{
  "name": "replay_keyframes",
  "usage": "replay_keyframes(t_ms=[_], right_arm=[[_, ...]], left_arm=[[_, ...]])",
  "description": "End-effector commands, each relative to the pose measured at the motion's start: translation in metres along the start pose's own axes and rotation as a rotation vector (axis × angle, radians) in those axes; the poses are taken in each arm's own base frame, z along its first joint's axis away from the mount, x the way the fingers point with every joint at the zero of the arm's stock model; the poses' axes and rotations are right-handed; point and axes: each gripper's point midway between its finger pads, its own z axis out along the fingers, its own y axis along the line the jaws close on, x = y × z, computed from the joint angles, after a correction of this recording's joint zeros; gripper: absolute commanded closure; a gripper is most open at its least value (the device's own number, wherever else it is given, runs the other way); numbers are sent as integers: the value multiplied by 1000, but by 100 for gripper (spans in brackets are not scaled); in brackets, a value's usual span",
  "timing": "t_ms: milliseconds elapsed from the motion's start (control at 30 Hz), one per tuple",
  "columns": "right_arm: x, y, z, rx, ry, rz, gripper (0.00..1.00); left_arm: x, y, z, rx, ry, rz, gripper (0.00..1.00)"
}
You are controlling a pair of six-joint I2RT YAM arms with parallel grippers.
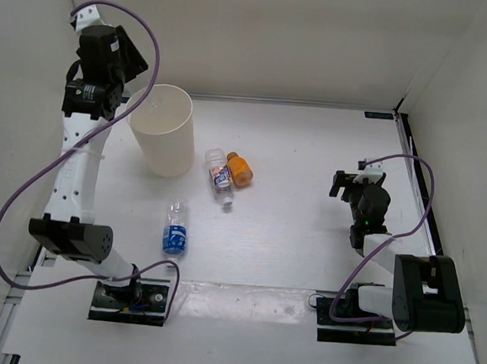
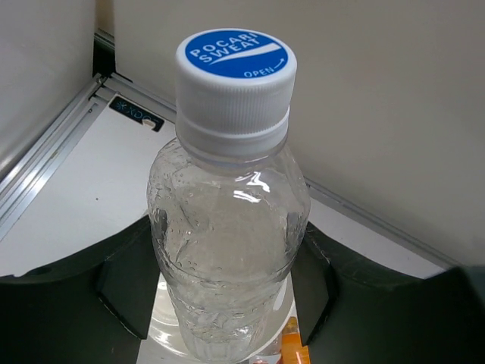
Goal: Put the plastic bottles in the bin
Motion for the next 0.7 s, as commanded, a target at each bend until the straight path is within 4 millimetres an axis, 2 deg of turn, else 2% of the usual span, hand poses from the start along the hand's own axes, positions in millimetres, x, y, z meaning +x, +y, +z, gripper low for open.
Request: replay_keyframes(t_ms=[0, 100, 133, 167, 233, 267, 333, 400, 433, 467, 567, 667], right_arm=[[-27, -6, 4, 33, -82, -4, 10], [-27, -9, 4, 51, -77, 3, 10], [-26, -9, 4, 54, -73, 6, 10], [-27, -9, 4, 52, -73, 8, 10], [-26, -12, 4, 74, -71, 18, 10], [-25, -13, 4, 80, -65, 32, 10], [-24, -14, 4, 88, -63, 32, 10], [-25, -15, 4, 91, -66, 33, 10], [-26, -17, 4, 95, -68, 33, 10], [-24, -16, 4, 94, -65, 33, 10], [-24, -16, 5, 92, -63, 33, 10], [-22, -16, 5, 91, -59, 32, 10]], left_arm=[[-3, -15, 4, 37, -4, 20, 41], [16, -12, 21, 9, 39, 37, 41], [19, -11, 23, 1, 48, 38, 39], [31, -7, 28, -15, 78, 49, 34], [42, -6, 33, -10, 104, 53, 31], [55, -3, 36, -19, 132, 59, 27], [65, 0, 39, -28, 157, 68, 26], [83, 8, 44, -53, 208, 82, 19], [87, 8, 45, -53, 218, 86, 16], [93, 9, 45, -50, 244, 102, 7], [100, 8, 46, -43, 269, 114, 3], [94, 9, 44, -45, 255, 116, 0]])
